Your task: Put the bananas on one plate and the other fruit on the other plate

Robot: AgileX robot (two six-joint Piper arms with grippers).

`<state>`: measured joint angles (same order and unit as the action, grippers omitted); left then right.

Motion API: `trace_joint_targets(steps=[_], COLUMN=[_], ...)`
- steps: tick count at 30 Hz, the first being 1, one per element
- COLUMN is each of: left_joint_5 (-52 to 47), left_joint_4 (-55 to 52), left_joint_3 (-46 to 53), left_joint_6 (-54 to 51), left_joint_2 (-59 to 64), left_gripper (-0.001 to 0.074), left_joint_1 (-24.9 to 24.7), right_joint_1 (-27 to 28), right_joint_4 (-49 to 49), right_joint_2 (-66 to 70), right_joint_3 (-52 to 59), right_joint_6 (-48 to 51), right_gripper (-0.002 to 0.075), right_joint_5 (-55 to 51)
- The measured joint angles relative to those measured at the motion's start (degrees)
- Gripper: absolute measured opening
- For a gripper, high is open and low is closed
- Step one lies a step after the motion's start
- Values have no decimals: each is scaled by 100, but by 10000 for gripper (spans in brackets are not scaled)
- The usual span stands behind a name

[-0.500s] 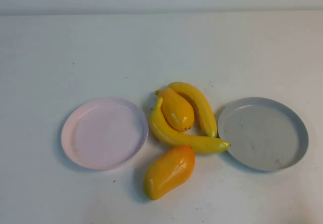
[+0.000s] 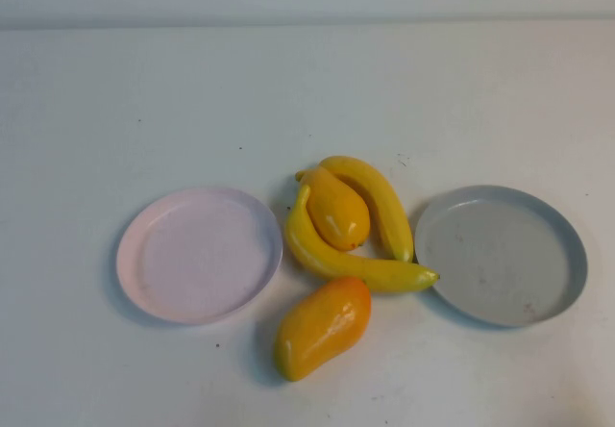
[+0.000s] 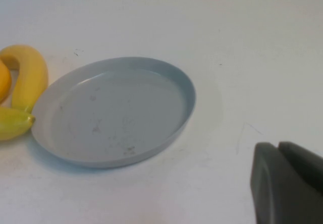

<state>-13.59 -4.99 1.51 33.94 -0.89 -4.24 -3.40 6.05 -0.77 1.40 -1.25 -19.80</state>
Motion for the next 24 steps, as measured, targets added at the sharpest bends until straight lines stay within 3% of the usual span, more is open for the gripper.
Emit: trace_joint_targets(steps=[5, 20, 24], left_joint_5=[304, 378, -43], left_joint_4=[0, -321, -254], left_joint_3=[0, 0, -344], left_joint_6=[655, 773, 812], left_joint_2=[0, 0, 0], left_gripper=[-2, -1, -2], left_joint_1=[0, 0, 0], right_joint_1=[0, 0, 0], right_joint_4=[0, 0, 0], right_joint_2=[0, 0, 0], right_joint_3=[0, 0, 0], right_joint_6=[0, 0, 0], right_gripper=[-17, -17, -17], right_joint_5=[0, 0, 0])
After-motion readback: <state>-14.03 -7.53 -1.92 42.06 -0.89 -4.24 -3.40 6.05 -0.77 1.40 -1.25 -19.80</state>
